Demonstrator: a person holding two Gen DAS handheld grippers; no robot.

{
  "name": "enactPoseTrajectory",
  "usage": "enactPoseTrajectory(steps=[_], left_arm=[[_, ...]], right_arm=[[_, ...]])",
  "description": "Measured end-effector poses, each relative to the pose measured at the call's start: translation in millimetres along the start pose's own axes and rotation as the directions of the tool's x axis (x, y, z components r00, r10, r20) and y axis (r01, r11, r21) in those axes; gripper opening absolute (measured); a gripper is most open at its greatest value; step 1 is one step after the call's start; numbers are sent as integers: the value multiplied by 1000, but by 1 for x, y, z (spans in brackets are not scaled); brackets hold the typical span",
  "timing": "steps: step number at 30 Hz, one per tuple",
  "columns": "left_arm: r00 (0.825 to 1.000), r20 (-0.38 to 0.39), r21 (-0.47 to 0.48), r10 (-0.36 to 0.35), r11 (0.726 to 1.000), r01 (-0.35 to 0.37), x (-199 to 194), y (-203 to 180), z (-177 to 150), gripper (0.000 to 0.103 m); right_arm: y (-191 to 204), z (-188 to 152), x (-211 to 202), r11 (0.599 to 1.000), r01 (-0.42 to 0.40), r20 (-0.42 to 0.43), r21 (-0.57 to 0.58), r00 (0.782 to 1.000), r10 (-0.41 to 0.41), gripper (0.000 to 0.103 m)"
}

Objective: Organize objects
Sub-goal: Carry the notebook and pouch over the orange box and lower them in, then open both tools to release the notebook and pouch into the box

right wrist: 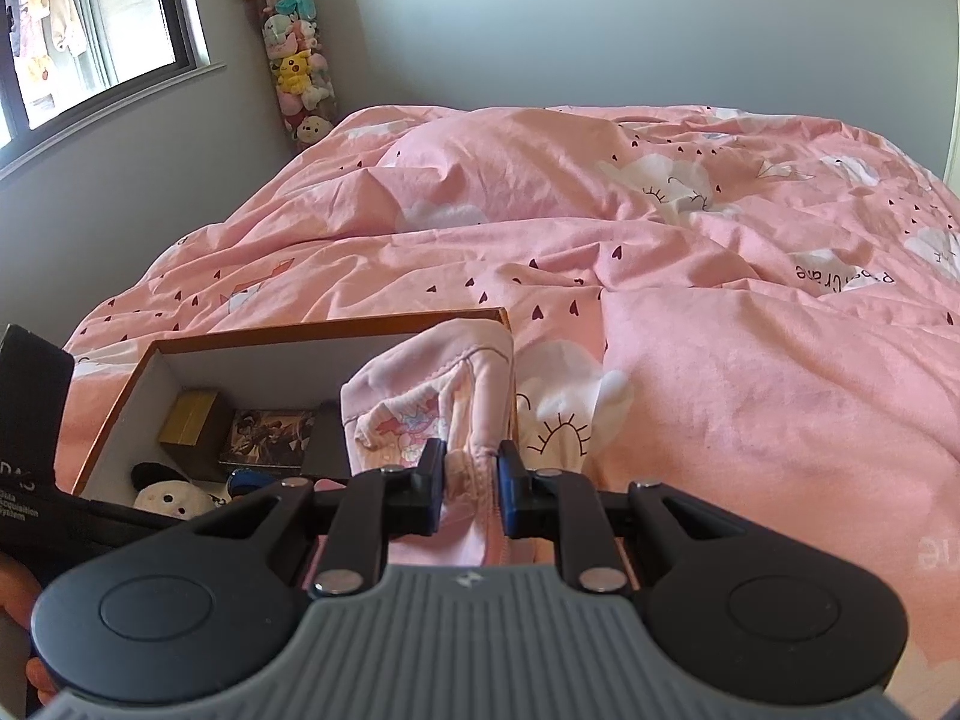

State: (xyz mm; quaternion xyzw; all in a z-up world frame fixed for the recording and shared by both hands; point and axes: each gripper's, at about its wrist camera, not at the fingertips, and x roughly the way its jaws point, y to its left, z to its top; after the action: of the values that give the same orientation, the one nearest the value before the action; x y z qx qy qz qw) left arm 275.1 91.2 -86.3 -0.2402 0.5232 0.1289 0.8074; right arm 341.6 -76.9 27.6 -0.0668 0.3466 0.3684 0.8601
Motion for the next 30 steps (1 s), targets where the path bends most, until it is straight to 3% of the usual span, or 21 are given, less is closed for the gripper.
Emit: enactPoseTrajectory(steps=[5,10,15,23,30], left_arm=[[1000,-25,12,11,1000,-10,12,-3,-1,12],[996,48,1,-68,998,68,-16,10,-2,13],[987,133,-8,-92,996,94,-43,23,1,13],[979,199,15,-43,999,41,-58,28,0,13],[974,225,27,-26,999,20,-64,31,-4,13]], right_arm=[[0,-1,3,1000,-8,-21,11,1000,8,19],[0,-1,11,998,-27,-56,55,998,30,19],[6,-5,29,980,-105,-123,171,984,127,19],[17,-21,67,953,-68,-253,296,956,147,19],[20,-27,86,951,-41,-323,306,935,144,20]])
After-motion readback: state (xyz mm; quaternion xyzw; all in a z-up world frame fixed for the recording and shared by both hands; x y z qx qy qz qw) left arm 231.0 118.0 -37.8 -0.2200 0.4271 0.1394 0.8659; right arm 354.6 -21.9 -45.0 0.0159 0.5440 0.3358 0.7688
